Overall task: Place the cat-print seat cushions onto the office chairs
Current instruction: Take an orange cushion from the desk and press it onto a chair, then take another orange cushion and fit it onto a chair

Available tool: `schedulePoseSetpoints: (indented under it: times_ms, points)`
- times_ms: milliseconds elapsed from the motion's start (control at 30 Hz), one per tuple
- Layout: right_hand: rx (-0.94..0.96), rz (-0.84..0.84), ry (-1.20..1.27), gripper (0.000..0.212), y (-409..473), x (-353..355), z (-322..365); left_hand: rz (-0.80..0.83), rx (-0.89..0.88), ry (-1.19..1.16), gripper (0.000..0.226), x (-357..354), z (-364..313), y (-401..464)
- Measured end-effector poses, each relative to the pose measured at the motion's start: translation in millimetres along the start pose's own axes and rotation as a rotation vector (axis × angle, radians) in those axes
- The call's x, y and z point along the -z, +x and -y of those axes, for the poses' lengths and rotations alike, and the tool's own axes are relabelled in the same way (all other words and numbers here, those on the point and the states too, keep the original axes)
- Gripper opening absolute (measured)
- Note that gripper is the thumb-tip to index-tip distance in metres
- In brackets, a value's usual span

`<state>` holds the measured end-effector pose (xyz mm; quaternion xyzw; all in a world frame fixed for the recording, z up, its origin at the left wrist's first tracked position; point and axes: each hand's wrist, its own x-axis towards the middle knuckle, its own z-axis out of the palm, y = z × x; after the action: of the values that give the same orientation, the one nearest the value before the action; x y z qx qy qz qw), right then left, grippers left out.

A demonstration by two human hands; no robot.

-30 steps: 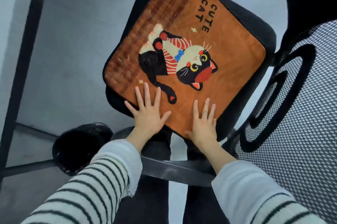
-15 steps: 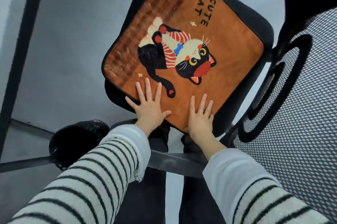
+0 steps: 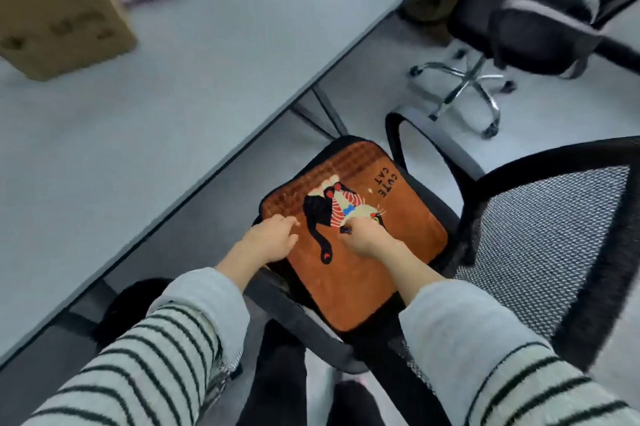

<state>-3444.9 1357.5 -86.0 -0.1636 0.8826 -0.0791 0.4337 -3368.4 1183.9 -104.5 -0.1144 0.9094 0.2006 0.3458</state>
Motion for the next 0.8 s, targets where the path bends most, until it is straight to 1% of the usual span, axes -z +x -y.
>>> schedulePoseSetpoints:
  times_ms: [67, 167, 300, 433, 600, 733, 800]
  points:
    - [0.117, -0.043, -0.073, 0.036, -31.5, 24.4, 20.0, -0.112, 0.028, -0.031, 0.044, 21.0, -12.8, -45.2]
    - [0.265, -0.106, -0.116, 0.037, -76.1, 43.3, 56.3, -0.290, 0.075, -0.077, 0.043, 39.4, -19.5, -117.8]
    - [0.480, -0.172, -0.129, 0.045, -149.8, 45.2, 111.9, -0.463, 0.186, -0.124, 0.041, 45.6, -3.1, -220.8]
    - [0.677, -0.205, -0.211, 0.049, -217.1, 27.7, 162.6, -0.615, 0.325, -0.199, 0.040, 29.2, 26.5, -316.1]
    - [0.893, -0.164, -0.234, 0.044, -298.4, -34.1, 228.5, -0.814, 0.506, -0.270, 0.041, -19.5, 59.0, -450.3]
    - [1.043, -0.130, -0.286, 0.041, -376.7, -126.2, 275.0, -0.925, 0.641, -0.324, 0.042, -92.9, 85.6, -574.1]
    - [1.141, -0.086, -0.339, 0.042, -431.9, -196.2, 296.2, -0.992, 0.707, -0.365, 0.043, -154.8, 98.7, -651.3]
